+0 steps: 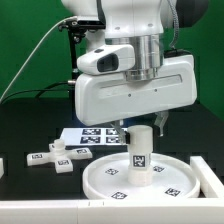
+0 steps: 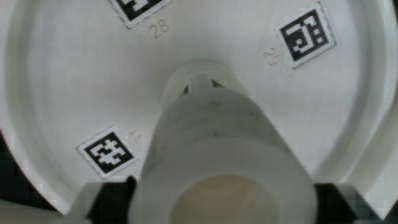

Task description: Assemble round table

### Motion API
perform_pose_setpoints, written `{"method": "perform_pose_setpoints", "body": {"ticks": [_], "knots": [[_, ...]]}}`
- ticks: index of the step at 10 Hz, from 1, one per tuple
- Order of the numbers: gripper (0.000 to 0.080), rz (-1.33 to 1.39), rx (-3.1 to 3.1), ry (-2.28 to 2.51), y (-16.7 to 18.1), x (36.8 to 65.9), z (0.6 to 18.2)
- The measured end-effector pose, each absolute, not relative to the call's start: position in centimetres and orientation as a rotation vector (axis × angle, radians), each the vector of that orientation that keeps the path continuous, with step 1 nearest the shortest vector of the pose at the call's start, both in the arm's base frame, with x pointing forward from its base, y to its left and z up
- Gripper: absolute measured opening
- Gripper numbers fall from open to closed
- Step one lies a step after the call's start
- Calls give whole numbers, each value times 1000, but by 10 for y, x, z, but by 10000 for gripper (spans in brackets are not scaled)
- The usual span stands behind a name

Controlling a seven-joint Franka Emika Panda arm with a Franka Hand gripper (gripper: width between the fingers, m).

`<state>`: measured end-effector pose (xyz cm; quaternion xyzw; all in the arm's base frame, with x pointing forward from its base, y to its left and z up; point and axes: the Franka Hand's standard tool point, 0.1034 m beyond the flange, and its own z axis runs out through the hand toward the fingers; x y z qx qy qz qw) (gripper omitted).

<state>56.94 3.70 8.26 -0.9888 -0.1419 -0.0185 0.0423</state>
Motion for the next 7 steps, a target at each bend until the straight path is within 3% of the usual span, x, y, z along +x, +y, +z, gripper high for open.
{"method": "perform_pose_setpoints", "body": {"ticks": [3, 7], "knots": [[402, -44, -3053, -108, 37, 570, 82], [403, -35, -2986, 705, 35, 572, 82]]}}
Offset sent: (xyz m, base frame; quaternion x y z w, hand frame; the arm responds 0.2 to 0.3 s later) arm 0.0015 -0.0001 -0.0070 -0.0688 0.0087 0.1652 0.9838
